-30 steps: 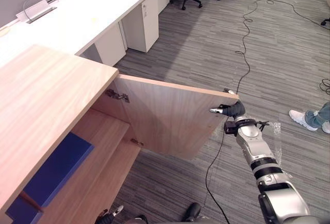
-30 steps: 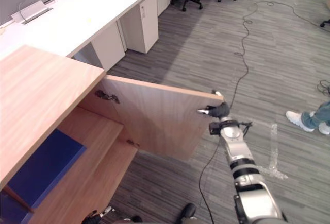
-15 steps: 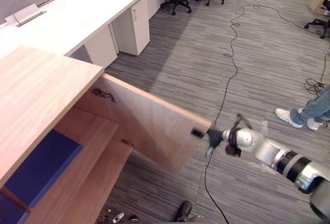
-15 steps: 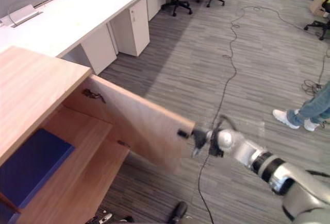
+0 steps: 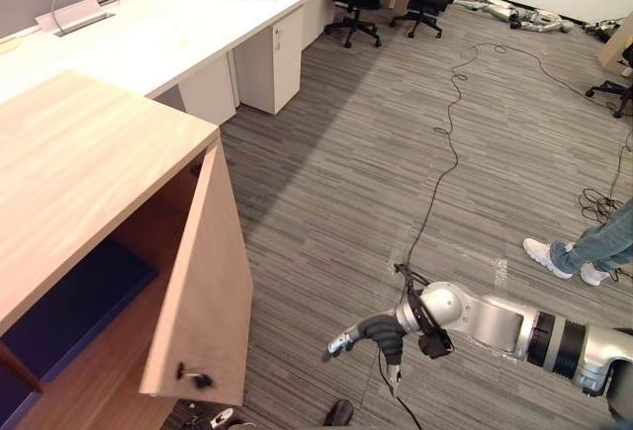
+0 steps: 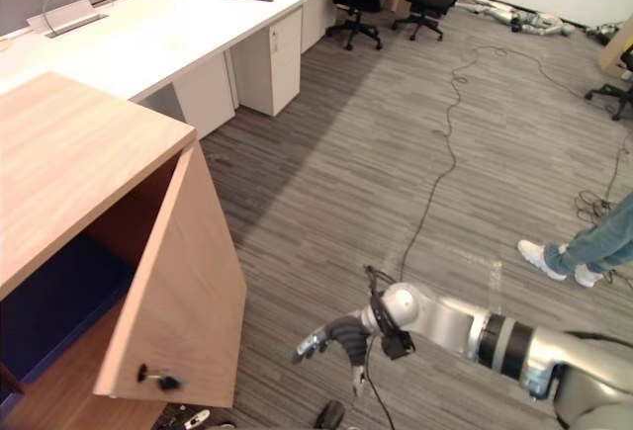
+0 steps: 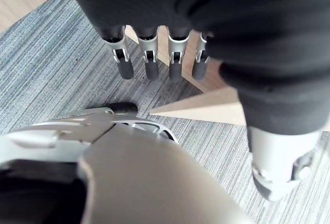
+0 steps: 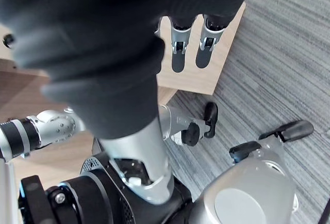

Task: Walk over to the cabinet, pick up the folder, carry it to the office cabinet, place the folder inside the office cabinet, then close the office cabinet door

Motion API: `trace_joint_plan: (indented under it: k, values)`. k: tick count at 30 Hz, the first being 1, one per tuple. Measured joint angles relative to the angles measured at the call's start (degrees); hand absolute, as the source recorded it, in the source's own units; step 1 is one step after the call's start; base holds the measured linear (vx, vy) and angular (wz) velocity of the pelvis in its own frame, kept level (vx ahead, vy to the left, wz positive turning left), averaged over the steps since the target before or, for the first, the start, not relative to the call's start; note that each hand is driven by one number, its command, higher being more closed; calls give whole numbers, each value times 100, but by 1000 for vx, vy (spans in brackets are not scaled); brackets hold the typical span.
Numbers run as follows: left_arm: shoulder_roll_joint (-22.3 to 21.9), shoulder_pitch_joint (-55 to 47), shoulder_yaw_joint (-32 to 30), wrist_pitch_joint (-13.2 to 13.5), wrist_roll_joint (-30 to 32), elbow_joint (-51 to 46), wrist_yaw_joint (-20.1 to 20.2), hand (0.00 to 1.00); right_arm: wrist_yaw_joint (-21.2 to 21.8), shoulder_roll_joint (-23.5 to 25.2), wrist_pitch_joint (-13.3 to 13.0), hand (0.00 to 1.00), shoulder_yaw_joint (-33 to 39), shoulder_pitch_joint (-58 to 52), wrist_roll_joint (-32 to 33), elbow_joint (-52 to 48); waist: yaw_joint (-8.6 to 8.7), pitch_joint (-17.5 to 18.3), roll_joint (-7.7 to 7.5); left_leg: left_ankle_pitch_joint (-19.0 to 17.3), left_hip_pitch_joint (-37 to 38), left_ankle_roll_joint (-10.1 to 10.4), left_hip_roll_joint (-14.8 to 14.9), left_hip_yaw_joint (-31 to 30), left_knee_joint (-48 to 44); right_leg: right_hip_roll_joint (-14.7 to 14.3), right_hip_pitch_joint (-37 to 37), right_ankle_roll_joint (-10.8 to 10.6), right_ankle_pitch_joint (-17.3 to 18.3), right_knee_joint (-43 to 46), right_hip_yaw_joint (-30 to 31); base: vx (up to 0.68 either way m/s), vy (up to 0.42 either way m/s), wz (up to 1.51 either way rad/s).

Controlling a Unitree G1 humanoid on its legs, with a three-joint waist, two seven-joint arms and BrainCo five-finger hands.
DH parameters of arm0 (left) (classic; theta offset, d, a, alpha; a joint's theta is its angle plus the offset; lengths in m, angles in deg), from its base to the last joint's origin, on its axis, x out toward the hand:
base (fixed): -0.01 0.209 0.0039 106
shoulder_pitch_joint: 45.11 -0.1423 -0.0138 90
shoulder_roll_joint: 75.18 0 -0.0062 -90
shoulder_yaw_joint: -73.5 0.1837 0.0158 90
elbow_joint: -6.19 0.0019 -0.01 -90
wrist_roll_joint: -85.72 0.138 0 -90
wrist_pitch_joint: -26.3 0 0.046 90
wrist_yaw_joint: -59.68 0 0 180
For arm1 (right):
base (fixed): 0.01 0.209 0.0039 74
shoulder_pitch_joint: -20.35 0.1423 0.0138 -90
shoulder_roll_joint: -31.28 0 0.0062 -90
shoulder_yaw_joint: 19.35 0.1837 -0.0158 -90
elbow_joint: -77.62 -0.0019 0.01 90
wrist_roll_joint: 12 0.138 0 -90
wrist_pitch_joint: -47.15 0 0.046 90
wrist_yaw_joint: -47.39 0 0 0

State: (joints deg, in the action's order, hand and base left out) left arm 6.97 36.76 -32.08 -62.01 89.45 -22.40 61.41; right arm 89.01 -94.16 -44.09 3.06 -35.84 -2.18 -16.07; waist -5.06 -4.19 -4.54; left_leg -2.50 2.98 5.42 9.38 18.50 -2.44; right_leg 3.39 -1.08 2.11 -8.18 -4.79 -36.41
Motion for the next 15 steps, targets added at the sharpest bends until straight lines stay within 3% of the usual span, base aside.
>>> trace_joint_plan:
  k: [5,8,12,15]
  values:
    - [-59,35,-24,-3,-3,-2,-1,0,-62,715,15,0,105,-227,-241,972,-110,14,63,73,-150,-17,-13,-292,2,16,12,-4,4,0,-132,0,4,29]
    - [-114,56,-31,-12,-19,-4,-6,0,-279,1336,1,0,364,-511,-677,1824,-266,33,132,142,-257,-33,-45,-518,13,66,28,-25,18,1,-284,-7,24,41]
    - [-176,56,22,-14,-121,-16,-18,0,-820,2400,-13,0,1295,-925,-1367,3389,-303,22,274,255,-286,-40,-195,-962,128,210,223,-161,117,4,-756,-4,44,62]
    - [-258,55,114,-14,-130,-19,-74,0,-1569,3227,-94,0,2160,-1151,-2446,4822,-406,26,442,300,-333,-117,-349,-1260,168,458,265,-275,263,263,-1078,7,111,53]
